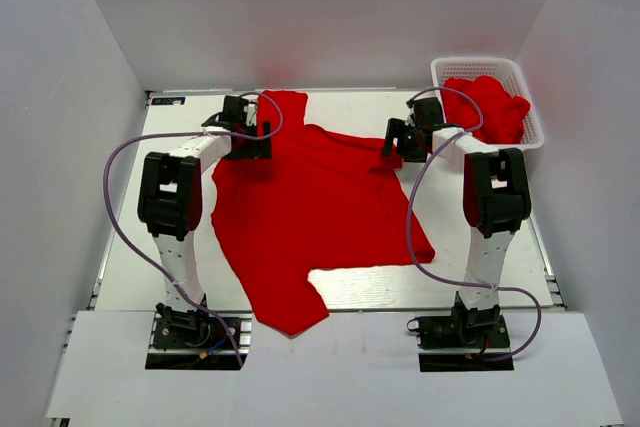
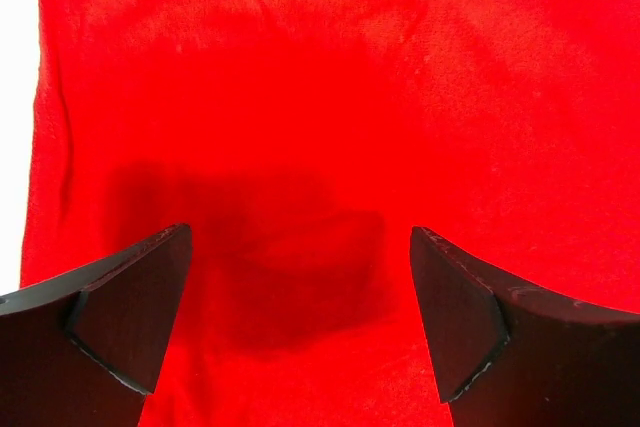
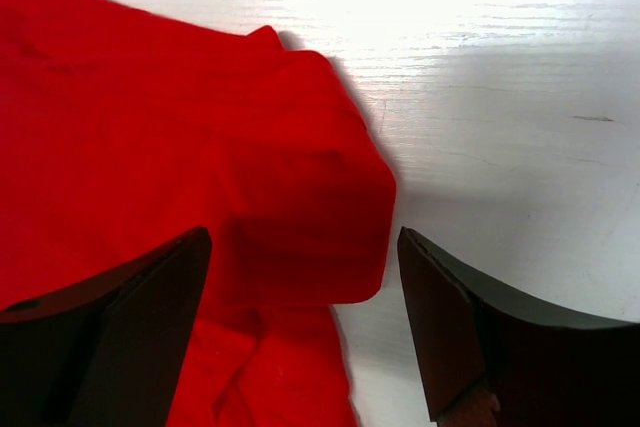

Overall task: Fold and stack the t-shirts
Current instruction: Flatten out the tshirt

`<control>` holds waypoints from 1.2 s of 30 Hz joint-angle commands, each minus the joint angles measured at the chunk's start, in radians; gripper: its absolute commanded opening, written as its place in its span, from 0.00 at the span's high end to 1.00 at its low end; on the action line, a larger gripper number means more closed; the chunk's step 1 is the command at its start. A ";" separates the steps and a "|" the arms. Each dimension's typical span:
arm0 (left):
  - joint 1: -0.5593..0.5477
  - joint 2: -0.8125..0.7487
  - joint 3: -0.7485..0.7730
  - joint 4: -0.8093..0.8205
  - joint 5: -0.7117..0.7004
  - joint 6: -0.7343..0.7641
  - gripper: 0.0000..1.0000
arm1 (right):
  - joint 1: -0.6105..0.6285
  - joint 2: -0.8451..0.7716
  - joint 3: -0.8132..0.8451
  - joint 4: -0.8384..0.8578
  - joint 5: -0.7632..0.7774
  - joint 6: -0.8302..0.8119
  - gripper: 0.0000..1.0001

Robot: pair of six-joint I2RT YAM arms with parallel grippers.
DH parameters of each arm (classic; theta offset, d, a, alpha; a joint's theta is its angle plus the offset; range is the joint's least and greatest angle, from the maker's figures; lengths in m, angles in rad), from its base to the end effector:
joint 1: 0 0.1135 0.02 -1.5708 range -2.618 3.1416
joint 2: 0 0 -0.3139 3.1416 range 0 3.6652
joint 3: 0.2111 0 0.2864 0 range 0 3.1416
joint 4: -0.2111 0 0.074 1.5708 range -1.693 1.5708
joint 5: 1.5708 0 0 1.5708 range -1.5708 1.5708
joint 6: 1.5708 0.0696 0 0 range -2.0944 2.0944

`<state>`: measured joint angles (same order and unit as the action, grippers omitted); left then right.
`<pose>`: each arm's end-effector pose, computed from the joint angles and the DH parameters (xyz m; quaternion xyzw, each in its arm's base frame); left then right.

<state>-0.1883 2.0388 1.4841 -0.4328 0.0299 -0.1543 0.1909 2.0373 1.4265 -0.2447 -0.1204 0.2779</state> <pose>0.5009 -0.0976 0.1773 0.0206 0.9575 -0.0631 0.2809 0.5078 0.1067 0.1744 0.0196 0.9351 0.1360 0.3268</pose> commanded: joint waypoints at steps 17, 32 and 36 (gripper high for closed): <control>0.003 0.021 -0.041 0.012 -0.059 -0.045 0.00 | -0.005 0.000 0.003 0.004 0.039 0.000 1.00; 0.039 0.237 0.182 -0.035 -0.085 -0.027 0.00 | -0.007 0.020 0.284 -0.194 0.375 -0.246 1.00; 0.039 0.303 0.297 -0.061 -0.067 0.008 0.00 | -0.011 0.110 0.368 -0.206 0.453 -0.319 1.00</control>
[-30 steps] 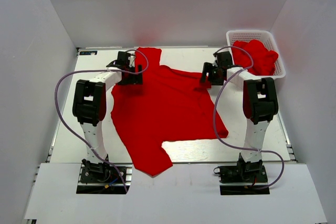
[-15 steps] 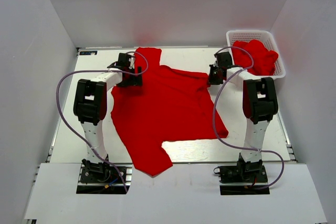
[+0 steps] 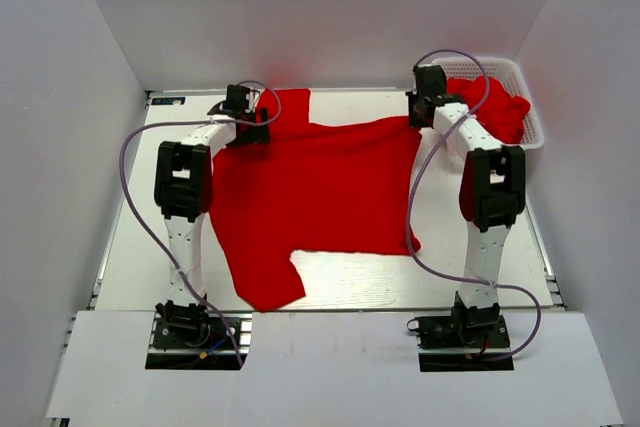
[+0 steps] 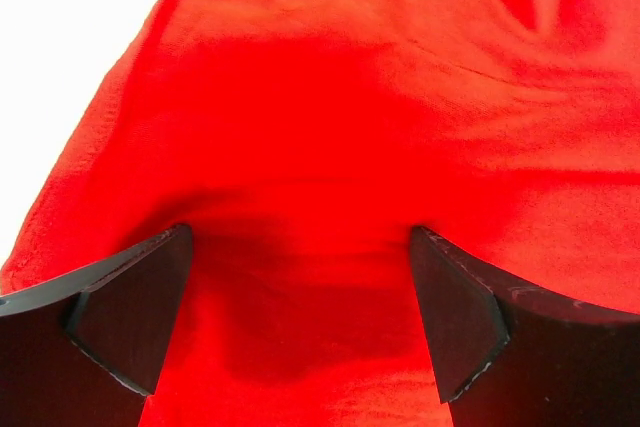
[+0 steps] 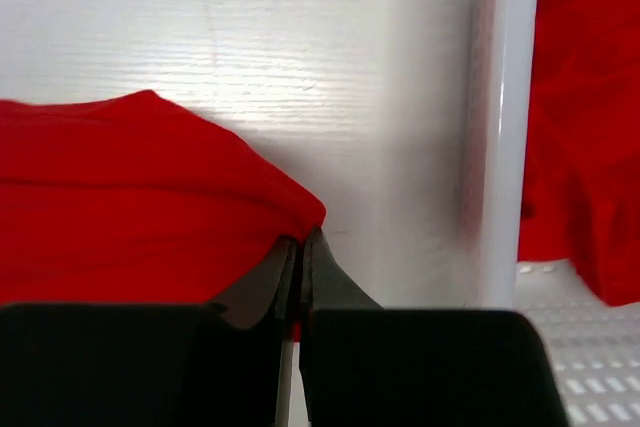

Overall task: Fold and stack the t-shirts
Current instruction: Flatten out the tshirt

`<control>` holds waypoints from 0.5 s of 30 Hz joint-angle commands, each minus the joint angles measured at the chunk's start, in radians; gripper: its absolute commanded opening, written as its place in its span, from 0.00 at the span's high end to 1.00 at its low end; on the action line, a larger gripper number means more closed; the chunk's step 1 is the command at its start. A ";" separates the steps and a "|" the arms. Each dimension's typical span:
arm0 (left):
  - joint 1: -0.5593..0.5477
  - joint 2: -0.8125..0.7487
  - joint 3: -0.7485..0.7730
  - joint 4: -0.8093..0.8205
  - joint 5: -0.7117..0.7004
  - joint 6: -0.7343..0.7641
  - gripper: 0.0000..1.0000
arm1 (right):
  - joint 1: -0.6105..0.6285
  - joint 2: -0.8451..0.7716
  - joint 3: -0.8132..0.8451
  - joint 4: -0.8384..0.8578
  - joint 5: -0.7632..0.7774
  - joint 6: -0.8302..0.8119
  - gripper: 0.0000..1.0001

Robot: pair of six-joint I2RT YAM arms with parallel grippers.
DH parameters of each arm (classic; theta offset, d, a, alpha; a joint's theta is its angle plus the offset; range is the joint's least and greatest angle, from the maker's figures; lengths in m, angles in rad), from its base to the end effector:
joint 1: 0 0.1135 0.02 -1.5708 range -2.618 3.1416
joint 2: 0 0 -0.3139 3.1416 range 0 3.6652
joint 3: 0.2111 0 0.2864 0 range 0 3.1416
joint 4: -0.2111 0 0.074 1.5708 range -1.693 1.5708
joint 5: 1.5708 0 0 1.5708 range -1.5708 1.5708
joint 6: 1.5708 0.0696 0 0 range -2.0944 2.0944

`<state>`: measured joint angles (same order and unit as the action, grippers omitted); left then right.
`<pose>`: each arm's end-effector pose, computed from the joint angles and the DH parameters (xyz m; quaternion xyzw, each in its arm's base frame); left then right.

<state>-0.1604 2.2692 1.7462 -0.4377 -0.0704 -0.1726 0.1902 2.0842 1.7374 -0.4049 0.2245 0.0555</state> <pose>0.5700 -0.0873 0.1485 -0.0164 0.9532 -0.0166 0.3016 0.5544 0.0909 0.2513 -0.0168 0.9125 -0.0535 0.4053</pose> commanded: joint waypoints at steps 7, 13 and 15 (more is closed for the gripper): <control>0.012 0.082 0.067 -0.006 0.171 0.139 0.00 | -0.011 0.221 0.279 -0.069 0.237 -0.190 0.77; 0.012 0.073 0.114 0.005 0.231 0.177 0.00 | -0.003 0.244 0.366 -0.060 0.242 -0.230 0.55; 0.012 0.073 0.165 -0.007 0.248 0.186 0.00 | 0.003 0.212 0.378 -0.072 0.170 -0.240 0.38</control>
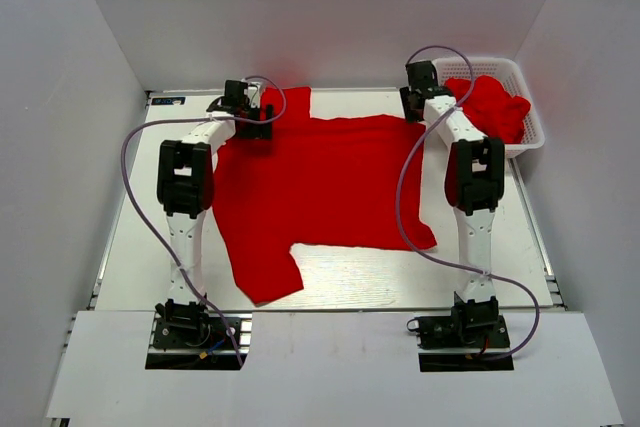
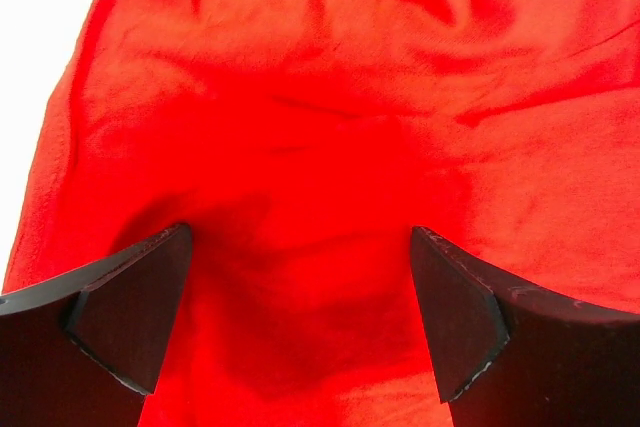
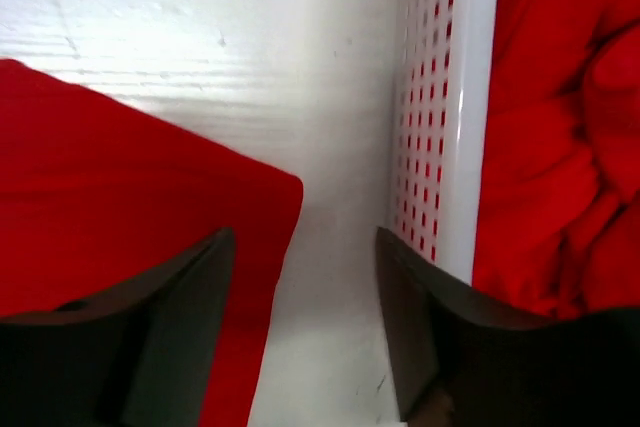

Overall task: Fold and stack the t-shirts
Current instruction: Flatten out the tshirt, then grap the side of the flattened tshirt closest away from the robot with both arms

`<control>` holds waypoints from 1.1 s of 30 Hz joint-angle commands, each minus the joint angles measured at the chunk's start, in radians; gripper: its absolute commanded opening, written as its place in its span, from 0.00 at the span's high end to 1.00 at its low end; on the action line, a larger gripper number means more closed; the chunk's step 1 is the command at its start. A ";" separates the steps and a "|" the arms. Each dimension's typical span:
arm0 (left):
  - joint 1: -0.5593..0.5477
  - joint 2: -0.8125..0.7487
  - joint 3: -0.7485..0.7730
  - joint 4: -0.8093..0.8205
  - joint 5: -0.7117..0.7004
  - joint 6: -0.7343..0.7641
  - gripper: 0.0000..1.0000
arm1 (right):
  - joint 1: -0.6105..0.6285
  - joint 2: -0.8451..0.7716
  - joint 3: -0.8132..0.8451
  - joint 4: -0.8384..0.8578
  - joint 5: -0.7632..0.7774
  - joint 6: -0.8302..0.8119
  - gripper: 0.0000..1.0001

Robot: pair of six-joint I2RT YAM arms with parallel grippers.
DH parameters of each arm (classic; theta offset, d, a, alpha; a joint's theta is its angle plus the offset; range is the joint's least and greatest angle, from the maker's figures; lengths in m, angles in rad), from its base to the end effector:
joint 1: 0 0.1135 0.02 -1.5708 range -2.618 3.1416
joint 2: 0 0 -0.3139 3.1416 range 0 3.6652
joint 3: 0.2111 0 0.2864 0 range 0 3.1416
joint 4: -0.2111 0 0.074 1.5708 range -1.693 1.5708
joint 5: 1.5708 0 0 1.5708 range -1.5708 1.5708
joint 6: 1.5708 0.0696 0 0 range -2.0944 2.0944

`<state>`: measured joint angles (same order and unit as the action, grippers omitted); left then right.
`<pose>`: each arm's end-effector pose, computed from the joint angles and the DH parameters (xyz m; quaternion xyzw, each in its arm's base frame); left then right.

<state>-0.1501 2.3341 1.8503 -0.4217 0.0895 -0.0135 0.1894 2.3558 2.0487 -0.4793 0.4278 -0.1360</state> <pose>0.5936 -0.0961 0.1504 0.0790 0.9410 -0.0688 0.3217 0.6182 0.0891 0.2109 -0.0662 0.9042 -0.1861 0.3786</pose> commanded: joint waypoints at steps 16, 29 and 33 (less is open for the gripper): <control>-0.008 -0.349 -0.183 -0.112 0.144 -0.100 0.00 | 0.076 -0.562 -0.493 0.054 -0.727 0.183 0.10; -0.017 -0.785 -0.856 -0.008 -0.055 -0.342 0.00 | 0.142 -0.793 -1.088 0.223 -0.482 0.363 0.10; -0.017 -0.699 -0.790 -0.019 -0.096 -0.342 0.00 | 0.140 -0.727 -1.072 0.238 -0.432 0.365 0.10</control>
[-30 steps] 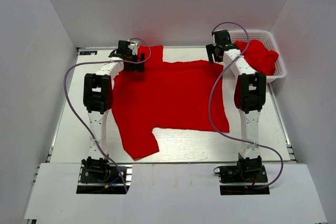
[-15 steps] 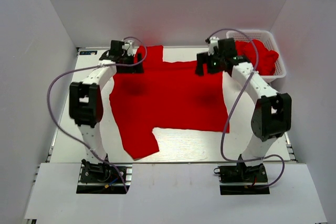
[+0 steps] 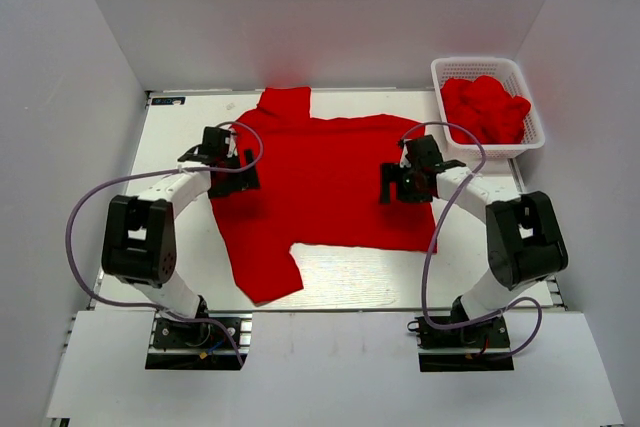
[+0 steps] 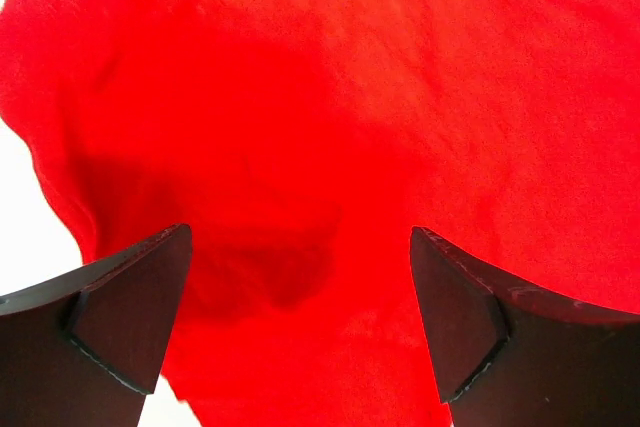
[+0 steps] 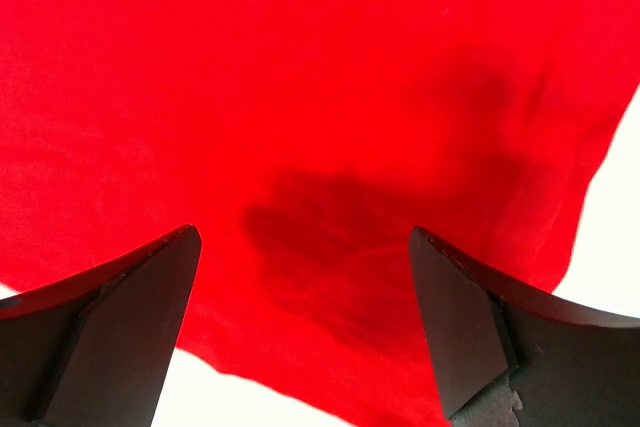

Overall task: Fold and stack the t-shirts
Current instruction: Grap the side of the flattened tshirt closest away from the robot with both arms

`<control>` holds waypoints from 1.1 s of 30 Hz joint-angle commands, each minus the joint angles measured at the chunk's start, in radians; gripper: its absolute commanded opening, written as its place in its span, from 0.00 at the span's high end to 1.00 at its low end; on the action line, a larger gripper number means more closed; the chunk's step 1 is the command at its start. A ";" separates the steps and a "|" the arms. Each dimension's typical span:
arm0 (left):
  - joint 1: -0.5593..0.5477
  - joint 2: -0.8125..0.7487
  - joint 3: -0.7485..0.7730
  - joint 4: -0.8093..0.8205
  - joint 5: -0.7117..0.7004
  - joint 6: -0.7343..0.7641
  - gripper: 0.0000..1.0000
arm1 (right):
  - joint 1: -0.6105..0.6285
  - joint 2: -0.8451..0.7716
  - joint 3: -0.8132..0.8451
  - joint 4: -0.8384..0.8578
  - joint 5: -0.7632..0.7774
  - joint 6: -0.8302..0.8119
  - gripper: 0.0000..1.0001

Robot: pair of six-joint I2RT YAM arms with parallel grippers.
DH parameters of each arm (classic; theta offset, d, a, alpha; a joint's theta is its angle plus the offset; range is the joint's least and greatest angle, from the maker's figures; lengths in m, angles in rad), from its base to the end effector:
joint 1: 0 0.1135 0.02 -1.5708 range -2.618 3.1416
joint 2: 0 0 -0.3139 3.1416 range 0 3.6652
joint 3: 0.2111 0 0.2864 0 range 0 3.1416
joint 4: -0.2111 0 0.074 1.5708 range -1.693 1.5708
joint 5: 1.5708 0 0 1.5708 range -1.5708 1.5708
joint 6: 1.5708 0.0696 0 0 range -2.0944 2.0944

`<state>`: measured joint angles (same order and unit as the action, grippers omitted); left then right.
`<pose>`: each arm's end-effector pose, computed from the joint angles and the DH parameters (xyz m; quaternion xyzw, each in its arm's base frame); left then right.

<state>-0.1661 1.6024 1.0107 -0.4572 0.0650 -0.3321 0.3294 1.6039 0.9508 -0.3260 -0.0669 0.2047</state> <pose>0.3615 -0.0652 0.1965 -0.0717 0.9630 -0.0940 0.2422 0.3479 0.1239 0.1857 -0.0693 0.9536 0.1077 0.2726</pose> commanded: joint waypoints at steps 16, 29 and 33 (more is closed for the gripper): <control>0.036 0.517 0.449 -0.057 -0.171 0.005 0.00 | -0.007 0.379 0.371 0.012 0.186 0.024 0.10; 0.036 0.331 0.528 -0.153 -0.083 0.022 0.00 | 0.002 0.291 0.513 -0.067 0.116 -0.008 0.10; 0.016 0.179 0.405 -0.216 -0.140 -0.070 0.00 | 0.007 0.171 0.418 -0.036 0.099 0.012 0.10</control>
<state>-0.1387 1.9583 1.4609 -0.6071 -0.0566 -0.3367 0.3298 1.9022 1.4010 -0.3733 0.0593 0.2058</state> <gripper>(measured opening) 0.996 0.904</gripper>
